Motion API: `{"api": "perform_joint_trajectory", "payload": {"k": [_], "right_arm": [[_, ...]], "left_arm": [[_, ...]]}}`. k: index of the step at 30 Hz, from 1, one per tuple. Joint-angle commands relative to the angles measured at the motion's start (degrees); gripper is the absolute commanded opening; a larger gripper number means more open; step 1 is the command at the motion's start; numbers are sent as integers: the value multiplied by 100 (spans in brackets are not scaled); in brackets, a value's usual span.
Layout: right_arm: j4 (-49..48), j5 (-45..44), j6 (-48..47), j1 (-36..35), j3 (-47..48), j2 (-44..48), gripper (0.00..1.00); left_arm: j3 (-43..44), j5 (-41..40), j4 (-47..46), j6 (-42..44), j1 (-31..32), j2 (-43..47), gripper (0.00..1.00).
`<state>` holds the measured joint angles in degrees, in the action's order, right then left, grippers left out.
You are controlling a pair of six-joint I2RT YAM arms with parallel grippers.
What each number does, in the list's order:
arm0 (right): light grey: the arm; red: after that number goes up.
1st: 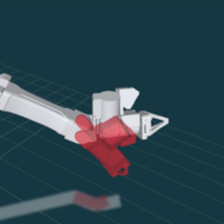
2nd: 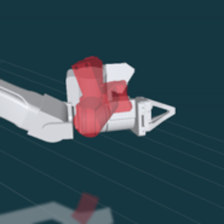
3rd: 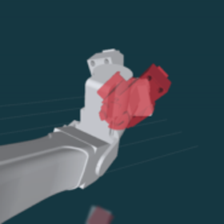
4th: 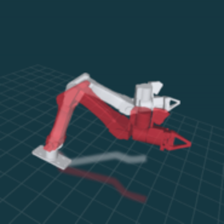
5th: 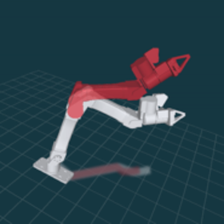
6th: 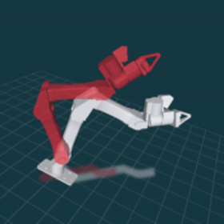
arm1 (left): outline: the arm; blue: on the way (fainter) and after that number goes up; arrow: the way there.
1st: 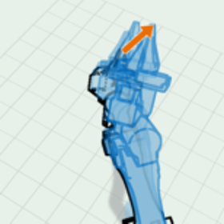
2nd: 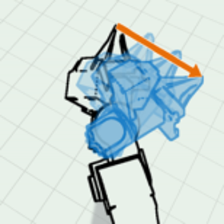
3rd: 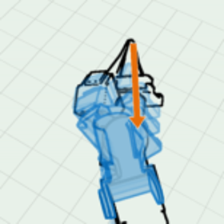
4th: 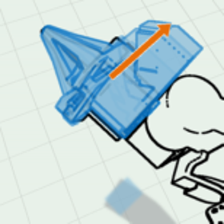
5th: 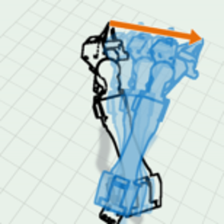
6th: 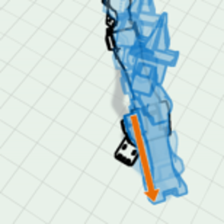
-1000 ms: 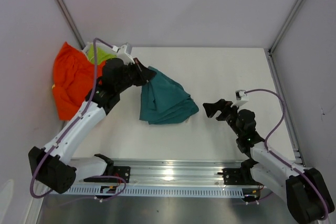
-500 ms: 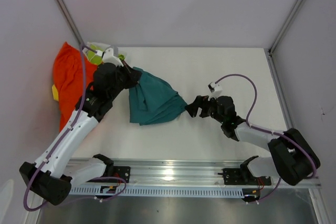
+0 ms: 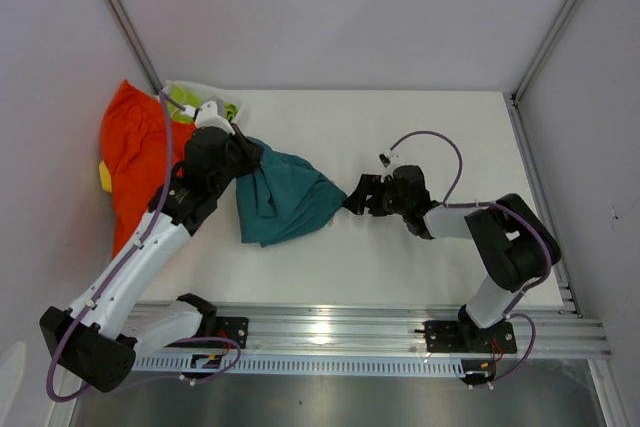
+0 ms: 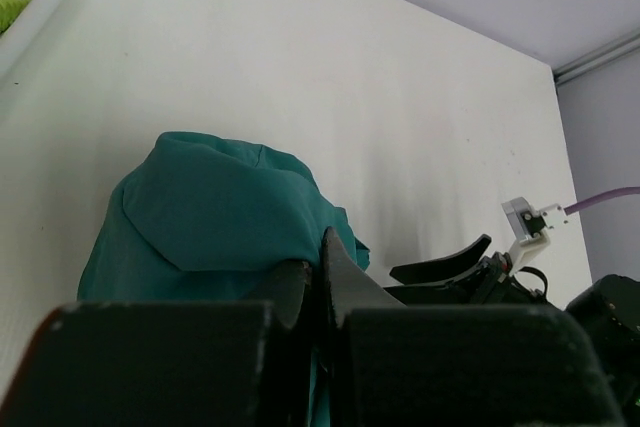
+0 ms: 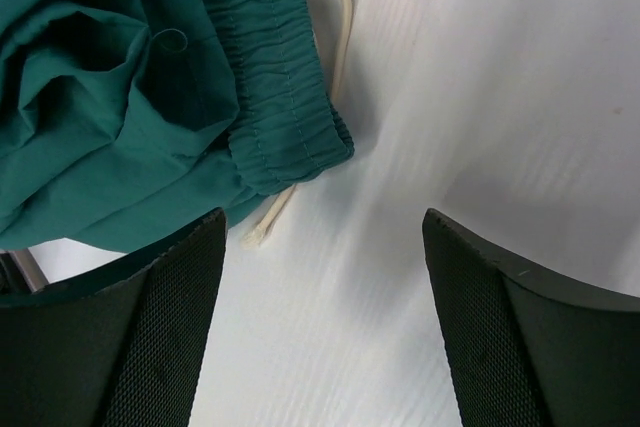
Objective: Fold and stack the shorts
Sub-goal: Move the shorts to the center of the board
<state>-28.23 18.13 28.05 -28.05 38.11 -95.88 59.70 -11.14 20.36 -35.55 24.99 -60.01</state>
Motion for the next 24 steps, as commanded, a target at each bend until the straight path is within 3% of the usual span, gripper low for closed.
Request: {"api": "perform_joint_trajectory", "payload": {"k": [1, 11, 14, 17, 20, 21, 23, 24], "right_arm": [[-306, 471, 104, -16, 399, -413, 80], [-622, 463, 209, -113, 847, -1055, 79], [-631, 595, 253, -130, 1084, -1337, 73], [-876, 779, 411, -130, 1094, -1530, 59], [-1070, 929, 490, -130, 980, -1513, 34], [-1123, 981, 517, -130, 944, -1470, 20], [-1369, 1104, 622, -113, 770, -1321, 10], [-1430, 1166, 631, -113, 699, -1076, 0]], "left_arm": [[-64, -152, -208, 22, -21, 24, 0], [-169, -135, -278, 48, -21, 7, 0], [-178, -143, -287, 48, -21, 7, 0], [-187, -187, -252, 66, -21, -2, 0], [-231, -240, -260, 75, -30, -11, 0], [-214, -231, -269, 75, -30, -11, 0], [-231, -205, -278, 57, -47, -55, 0], [-248, -196, -278, 40, -65, -81, 0]]}}
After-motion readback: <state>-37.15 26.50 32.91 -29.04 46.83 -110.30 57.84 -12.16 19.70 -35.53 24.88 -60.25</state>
